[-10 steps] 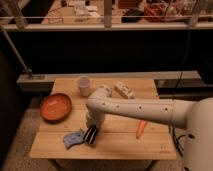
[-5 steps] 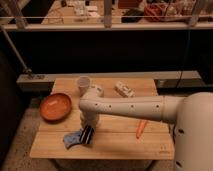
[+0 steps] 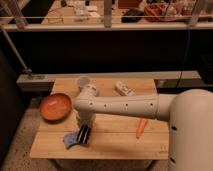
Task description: Place the eraser on the white sponge
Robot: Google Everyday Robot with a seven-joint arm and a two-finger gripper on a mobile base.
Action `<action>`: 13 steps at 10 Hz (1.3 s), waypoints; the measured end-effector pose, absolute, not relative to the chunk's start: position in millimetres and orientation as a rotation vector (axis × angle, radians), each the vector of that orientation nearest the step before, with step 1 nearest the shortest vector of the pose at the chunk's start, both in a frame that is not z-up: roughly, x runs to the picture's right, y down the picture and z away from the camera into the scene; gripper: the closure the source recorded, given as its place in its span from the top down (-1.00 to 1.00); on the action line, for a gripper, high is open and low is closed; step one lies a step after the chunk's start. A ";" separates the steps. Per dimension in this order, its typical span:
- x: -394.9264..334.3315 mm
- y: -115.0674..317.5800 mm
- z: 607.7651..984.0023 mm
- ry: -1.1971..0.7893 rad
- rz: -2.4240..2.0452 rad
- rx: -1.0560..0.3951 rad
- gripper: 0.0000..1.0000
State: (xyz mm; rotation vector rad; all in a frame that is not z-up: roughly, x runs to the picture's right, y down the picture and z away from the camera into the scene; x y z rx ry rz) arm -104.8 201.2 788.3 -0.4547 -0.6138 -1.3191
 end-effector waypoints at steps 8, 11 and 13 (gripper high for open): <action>-126.2 202.5 790.9 -0.630 -1.382 -0.438 -0.83; -130.0 202.9 791.6 -0.633 -1.394 -0.431 -0.34; -132.9 203.3 792.5 -0.635 -1.404 -0.426 -0.08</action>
